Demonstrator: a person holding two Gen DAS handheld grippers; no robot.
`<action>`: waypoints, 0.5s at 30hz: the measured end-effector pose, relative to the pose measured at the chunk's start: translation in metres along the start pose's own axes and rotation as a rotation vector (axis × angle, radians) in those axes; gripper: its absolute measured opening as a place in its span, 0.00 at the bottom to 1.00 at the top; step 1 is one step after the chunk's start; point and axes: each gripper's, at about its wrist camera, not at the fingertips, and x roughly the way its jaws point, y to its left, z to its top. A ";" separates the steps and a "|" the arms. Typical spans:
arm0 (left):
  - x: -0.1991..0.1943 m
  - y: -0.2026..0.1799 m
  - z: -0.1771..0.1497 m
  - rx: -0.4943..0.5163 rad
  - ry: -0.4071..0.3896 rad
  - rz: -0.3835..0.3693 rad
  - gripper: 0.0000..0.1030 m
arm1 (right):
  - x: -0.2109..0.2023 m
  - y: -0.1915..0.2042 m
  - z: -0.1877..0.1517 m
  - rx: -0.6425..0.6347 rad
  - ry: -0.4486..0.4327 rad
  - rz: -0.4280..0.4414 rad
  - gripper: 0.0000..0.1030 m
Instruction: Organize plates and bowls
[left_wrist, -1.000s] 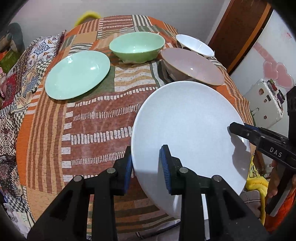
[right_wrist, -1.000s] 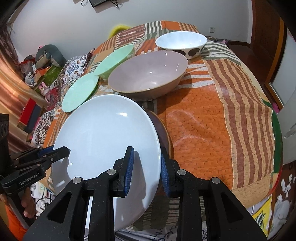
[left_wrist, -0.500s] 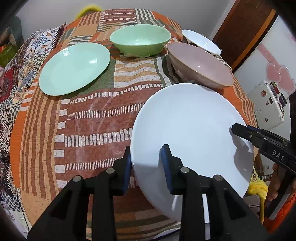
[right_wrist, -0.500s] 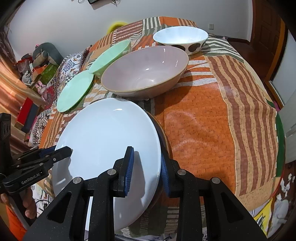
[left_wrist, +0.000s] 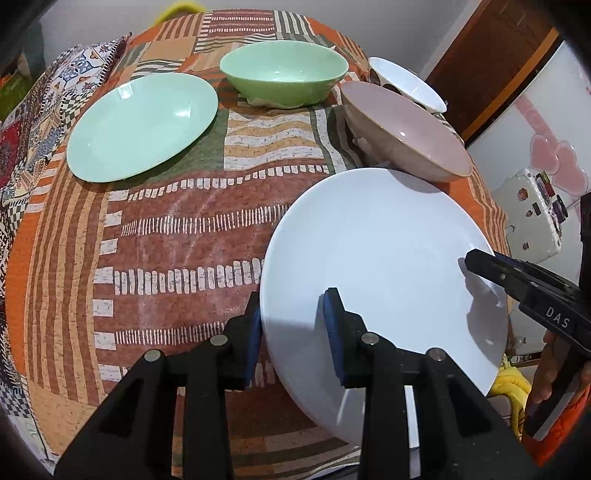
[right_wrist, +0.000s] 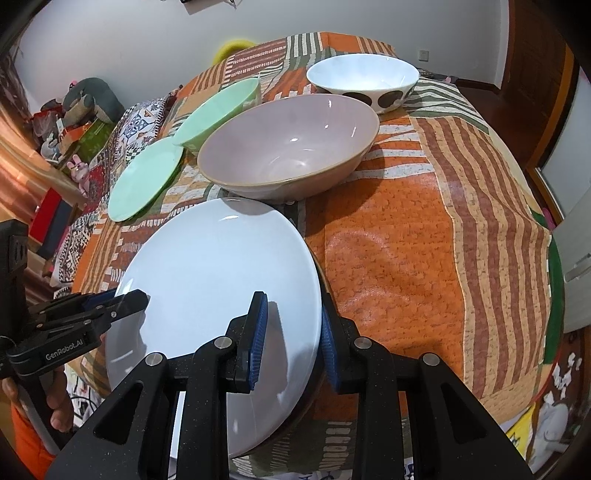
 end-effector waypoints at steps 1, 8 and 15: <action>0.000 0.000 0.000 0.000 0.000 -0.001 0.32 | 0.000 -0.001 0.000 -0.002 0.002 0.001 0.25; 0.002 -0.007 -0.001 0.040 -0.008 0.040 0.31 | -0.002 -0.002 -0.001 -0.010 0.001 0.017 0.25; 0.002 -0.012 -0.002 0.068 -0.019 0.068 0.31 | -0.010 -0.007 -0.003 -0.017 -0.008 -0.013 0.28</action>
